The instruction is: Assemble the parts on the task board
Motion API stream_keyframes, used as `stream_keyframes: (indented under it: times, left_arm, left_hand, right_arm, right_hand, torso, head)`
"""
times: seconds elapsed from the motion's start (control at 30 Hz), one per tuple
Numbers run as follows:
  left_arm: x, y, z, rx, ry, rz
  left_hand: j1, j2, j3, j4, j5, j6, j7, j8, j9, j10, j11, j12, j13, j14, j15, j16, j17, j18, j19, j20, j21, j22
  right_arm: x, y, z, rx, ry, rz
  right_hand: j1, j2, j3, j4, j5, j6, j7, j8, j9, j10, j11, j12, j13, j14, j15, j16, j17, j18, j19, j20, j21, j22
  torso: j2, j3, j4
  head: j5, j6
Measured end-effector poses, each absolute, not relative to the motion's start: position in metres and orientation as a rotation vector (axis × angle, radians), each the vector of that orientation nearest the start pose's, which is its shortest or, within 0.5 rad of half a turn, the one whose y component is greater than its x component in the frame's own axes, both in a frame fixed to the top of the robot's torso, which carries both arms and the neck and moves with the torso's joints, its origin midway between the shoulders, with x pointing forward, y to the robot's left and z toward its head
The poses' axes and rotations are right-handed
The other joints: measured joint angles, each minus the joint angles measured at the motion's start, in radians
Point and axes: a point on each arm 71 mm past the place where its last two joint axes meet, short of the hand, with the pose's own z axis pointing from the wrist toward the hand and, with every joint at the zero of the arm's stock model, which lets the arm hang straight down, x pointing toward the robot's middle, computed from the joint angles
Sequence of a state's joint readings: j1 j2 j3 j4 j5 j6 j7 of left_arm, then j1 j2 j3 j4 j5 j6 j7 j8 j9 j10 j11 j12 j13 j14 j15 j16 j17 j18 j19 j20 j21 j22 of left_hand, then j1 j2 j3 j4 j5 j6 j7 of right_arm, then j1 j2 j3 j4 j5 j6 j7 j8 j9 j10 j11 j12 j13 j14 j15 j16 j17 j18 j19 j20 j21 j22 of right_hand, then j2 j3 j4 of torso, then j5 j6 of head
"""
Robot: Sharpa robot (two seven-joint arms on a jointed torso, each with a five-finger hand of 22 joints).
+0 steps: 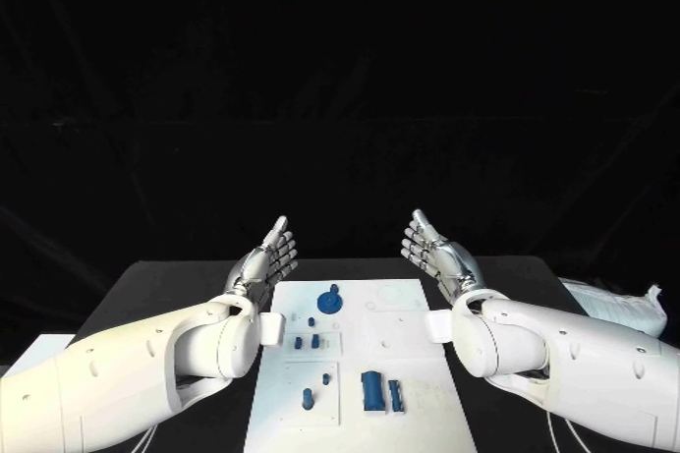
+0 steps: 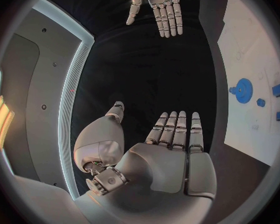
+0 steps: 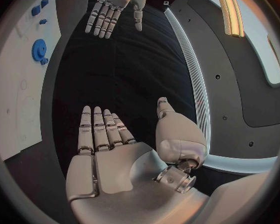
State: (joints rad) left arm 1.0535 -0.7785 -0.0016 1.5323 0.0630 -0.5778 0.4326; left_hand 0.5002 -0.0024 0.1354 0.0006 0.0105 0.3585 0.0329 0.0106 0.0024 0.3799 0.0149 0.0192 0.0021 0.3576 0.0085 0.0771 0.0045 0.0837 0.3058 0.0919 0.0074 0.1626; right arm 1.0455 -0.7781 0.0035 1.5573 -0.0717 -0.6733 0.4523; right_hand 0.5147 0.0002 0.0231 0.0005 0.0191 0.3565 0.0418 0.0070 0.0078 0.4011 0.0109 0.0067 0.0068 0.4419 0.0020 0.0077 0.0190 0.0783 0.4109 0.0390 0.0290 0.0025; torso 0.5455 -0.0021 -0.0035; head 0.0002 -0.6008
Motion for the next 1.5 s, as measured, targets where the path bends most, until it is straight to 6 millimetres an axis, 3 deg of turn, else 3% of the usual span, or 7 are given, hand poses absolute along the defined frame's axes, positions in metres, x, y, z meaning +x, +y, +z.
stream_keyframes:
  times: [0.17,0.37,0.43,0.93,1.0,1.1,1.5]
  left_arm:
    - [0.463,0.1899,-0.2309,-1.289,1.296,-1.286]
    - [0.4621,0.1916,-0.2282,-1.259,1.259,-1.246]
    - [0.4621,0.1922,-0.2279,-1.254,1.253,-1.24]
    - [0.4621,0.1935,-0.2267,-1.237,1.235,-1.22]
    - [0.4621,0.1934,-0.2266,-1.236,1.234,-1.22]
    - [0.4621,0.1935,-0.2266,-1.235,1.233,-1.219]
    - [0.4621,0.1936,-0.2265,-1.234,1.231,-1.218]
  left_hand:
    - [-0.096,0.002,-0.022,-0.001,-0.004,-0.069,-0.019,-0.005,-0.001,-0.073,-0.009,-0.008,-0.001,-0.068,-0.005,-0.043,-0.002,-0.045,-0.056,-0.052,-0.002,-0.031]
    - [-0.184,0.002,-0.067,-0.001,-0.004,-0.132,-0.028,-0.006,-0.001,-0.14,-0.012,-0.013,-0.001,-0.132,-0.007,-0.063,-0.003,-0.053,-0.112,-0.076,-0.004,-0.06]
    - [-0.21,0.002,-0.086,0.0,-0.004,-0.151,-0.03,-0.006,-0.001,-0.16,-0.013,-0.014,-0.001,-0.15,-0.007,-0.066,-0.003,-0.069,-0.127,-0.081,-0.004,-0.073]
    - [-0.348,0.002,-0.127,-0.001,-0.004,-0.253,-0.032,-0.006,-0.001,-0.267,-0.013,-0.013,-0.001,-0.25,-0.009,-0.07,-0.003,-0.069,-0.213,-0.092,-0.004,-0.157]
    - [-0.398,0.002,-0.133,-0.001,-0.004,-0.327,-0.033,-0.006,-0.001,-0.331,-0.015,-0.013,-0.001,-0.326,-0.009,-0.07,-0.003,-0.069,-0.285,-0.092,-0.004,-0.161]
    - [-0.489,0.003,-0.133,-0.001,-0.004,-0.354,-0.034,-0.006,-0.001,-0.375,-0.015,-0.013,-0.001,-0.352,-0.008,-0.07,-0.003,-0.069,-0.302,-0.092,-0.004,-0.162]
    - [-0.493,0.002,-0.132,-0.001,-0.004,-0.354,-0.034,-0.006,-0.001,-0.375,-0.015,-0.013,0.0,-0.352,-0.008,-0.07,-0.003,-0.069,-0.302,-0.092,-0.004,-0.162]
  right_arm:
    - [0.462,-0.1892,-0.2257,1.198,1.27,1.255]
    - [0.4621,-0.1916,-0.2258,1.214,1.246,1.233]
    - [0.4621,-0.192,-0.2258,1.217,1.242,1.23]
    - [0.462,-0.1932,-0.2258,1.226,1.23,1.217]
    - [0.462,-0.1932,-0.2258,1.226,1.229,1.217]
    - [0.462,-0.1933,-0.2258,1.226,1.228,1.216]
    - [0.462,-0.1934,-0.2258,1.227,1.227,1.216]
  right_hand:
    - [-0.099,0.0,-0.009,0.001,-0.01,-0.069,-0.024,0.0,-0.004,-0.077,-0.006,0.0,-0.004,-0.085,-0.001,0.0,-0.011,-0.041,-0.079,-0.022,-0.015,-0.001]
    - [-0.189,0.0,-0.015,0.001,-0.01,-0.132,-0.035,0.0,-0.005,-0.148,-0.009,0.0,-0.005,-0.163,-0.002,-0.004,-0.015,-0.057,-0.152,-0.033,-0.021,-0.001]
    - [-0.215,0.0,-0.015,0.001,-0.014,-0.15,-0.037,-0.001,-0.005,-0.168,-0.01,0.0,-0.005,-0.185,-0.001,-0.004,-0.016,-0.057,-0.172,-0.035,-0.021,-0.001]
    - [-0.356,-0.001,-0.017,-0.002,-0.014,-0.248,-0.043,-0.004,-0.007,-0.279,-0.01,0.0,-0.006,-0.31,-0.002,-0.004,-0.018,-0.065,-0.286,-0.038,-0.025,-0.001]
    - [-0.409,-0.001,-0.017,-0.002,-0.014,-0.31,-0.042,-0.004,-0.007,-0.348,-0.01,0.0,-0.006,-0.352,-0.002,-0.004,-0.018,-0.072,-0.33,-0.039,-0.025,-0.001]
    - [-0.504,-0.001,-0.017,-0.002,-0.014,-0.353,-0.042,-0.004,-0.007,-0.396,-0.011,0.0,-0.006,-0.433,-0.002,-0.004,-0.018,-0.072,-0.405,-0.04,-0.025,-0.001]
    - [-0.509,0.0,-0.017,-0.002,-0.014,-0.353,-0.042,-0.004,-0.006,-0.396,-0.011,0.0,-0.005,-0.437,-0.002,-0.004,-0.017,-0.072,-0.406,-0.039,-0.025,-0.002]
  torso:
    - [-0.001,0.0013,0.0026]
    - [-0.001,0.0019,0.0033]
    - [-0.001,0.0019,0.0035]
    - [-0.001,0.0021,0.0035]
    - [-0.001,0.0021,0.0035]
    - [-0.001,0.0022,0.0035]
    - [-0.001,0.0021,0.0035]
  head:
    - [0.0,0.001]
    - [0.0,0.001]
    - [0.0,0.001]
    - [0.0,0.001]
    - [0.0,0.001]
    - [0.0,0.001]
    - [0.0,0.001]
